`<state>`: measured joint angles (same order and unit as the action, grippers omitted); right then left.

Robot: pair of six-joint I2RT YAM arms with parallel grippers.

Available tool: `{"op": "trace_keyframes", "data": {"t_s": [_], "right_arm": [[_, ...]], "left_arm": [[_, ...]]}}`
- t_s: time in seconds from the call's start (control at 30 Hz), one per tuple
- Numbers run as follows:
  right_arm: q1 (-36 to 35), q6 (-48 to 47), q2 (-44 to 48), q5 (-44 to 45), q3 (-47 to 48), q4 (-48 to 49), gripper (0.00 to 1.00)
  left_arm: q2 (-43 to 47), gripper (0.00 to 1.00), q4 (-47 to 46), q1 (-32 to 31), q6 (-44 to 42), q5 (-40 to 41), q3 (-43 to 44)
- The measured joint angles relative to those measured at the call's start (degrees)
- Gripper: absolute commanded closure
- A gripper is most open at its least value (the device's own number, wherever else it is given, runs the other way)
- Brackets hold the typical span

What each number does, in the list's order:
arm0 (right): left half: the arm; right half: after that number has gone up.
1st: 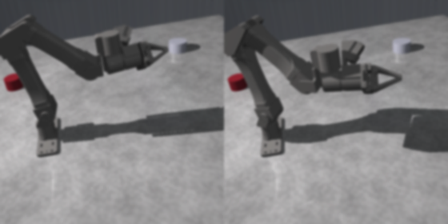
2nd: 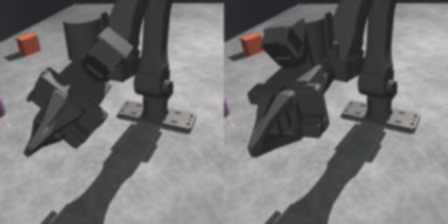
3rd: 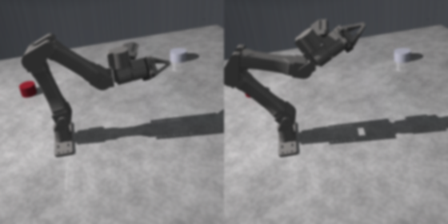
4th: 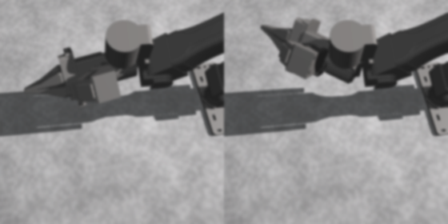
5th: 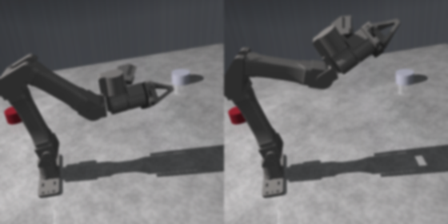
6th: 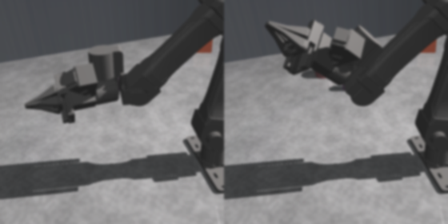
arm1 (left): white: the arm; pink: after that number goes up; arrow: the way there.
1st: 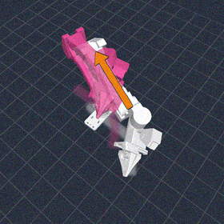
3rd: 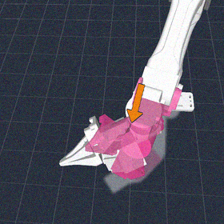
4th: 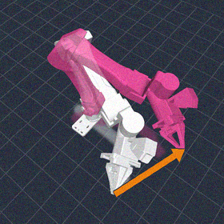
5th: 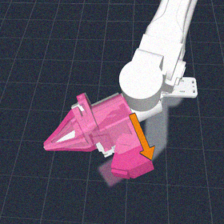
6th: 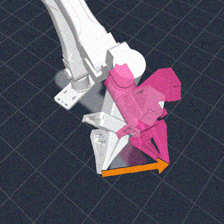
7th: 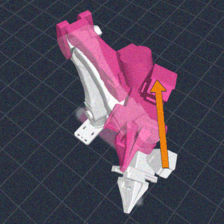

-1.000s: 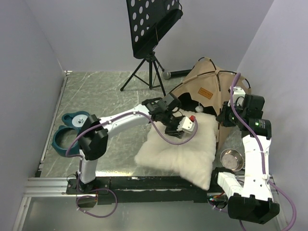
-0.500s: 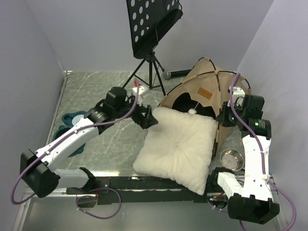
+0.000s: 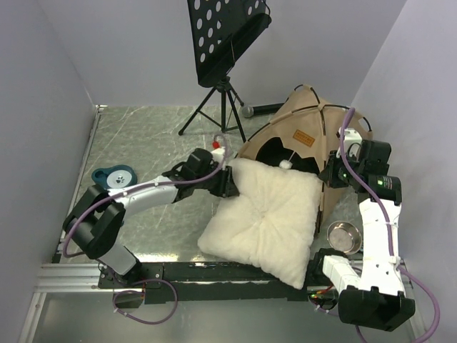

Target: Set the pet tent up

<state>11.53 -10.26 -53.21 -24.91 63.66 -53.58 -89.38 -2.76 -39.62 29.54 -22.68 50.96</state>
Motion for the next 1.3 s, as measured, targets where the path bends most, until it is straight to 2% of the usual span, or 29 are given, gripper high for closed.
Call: {"op": "trace_keyframes", "data": {"t_s": [0.07,0.13,0.23,0.33,0.43,0.57,0.7,0.73,0.83,0.9,1.0,1.13,1.23,1.3], "right_arm": [[0.0,-0.15,-0.48,-0.55,0.0,0.07,1.0],[0.0,-0.39,-0.87,-1.07,0.0,0.02,1.0],[0.0,-0.98,-1.29,-1.22,0.0,-0.04,1.0],[0.0,-1.42,-1.36,-1.29,0.0,-0.04,1.0],[0.02,-1.64,-1.38,-1.36,0.0,-0.02,1.0],[0.07,-2.14,-1.62,-1.31,0.0,-0.07,1.0],[0.26,-2.93,-2.38,-1.27,0.0,-0.02,1.0],[0.31,-2.99,-2.51,-1.29,0.0,0.0,1.0],[0.37,-3.15,-2.64,-1.53,0.02,0.0,1.0],[0.35,-3.19,-2.82,-1.81,0.09,0.02,1.0],[0.35,-3.34,-3.08,-2.84,0.2,0.52,1.0],[0.35,-3.48,-3.13,-3.08,0.2,0.55,1.0],[0.35,-3.56,-3.1,-3.21,0.2,0.55,1.0],[0.35,-3.56,-3.06,-3.26,0.2,0.5,1.0]], "left_arm": [[0.13,0.9,0.04,-2.95,-1.92,1.07,2.27],[0.74,0.98,0.31,-7.08,-5.2,2.54,5.11],[1.36,0.99,0.92,-12.74,-10.49,3.34,10.4],[0.22,0.99,1.77,-15.08,-15.43,2.95,15.96],[-4.0,0.98,4.11,-15.21,-20.61,1.81,22.51],[-14.01,0.96,10.14,-14.58,-28.76,0.81,33.48],[-21.59,0.94,14.75,-12.83,-31.45,-0.13,38.84],[-23.54,0.9,15.76,-11.56,-31.36,-0.59,40.04],[-27.45,0.63,17.38,-8.07,-28.81,-2.05,42.69],[-28.04,0.51,17.73,-5.92,-27.34,-2.38,42.84],[-26.6,0.22,16.81,-3.89,-25.64,-3.08,41.07],[-18.51,0.09,15.74,-4.31,-25.7,-3.58,34.01],[-10.23,0.08,15.87,-5.62,-26.23,-2.95,30.08],[-4.17,0.04,14.62,-6.99,-27.34,-2.01,27.23]]}}
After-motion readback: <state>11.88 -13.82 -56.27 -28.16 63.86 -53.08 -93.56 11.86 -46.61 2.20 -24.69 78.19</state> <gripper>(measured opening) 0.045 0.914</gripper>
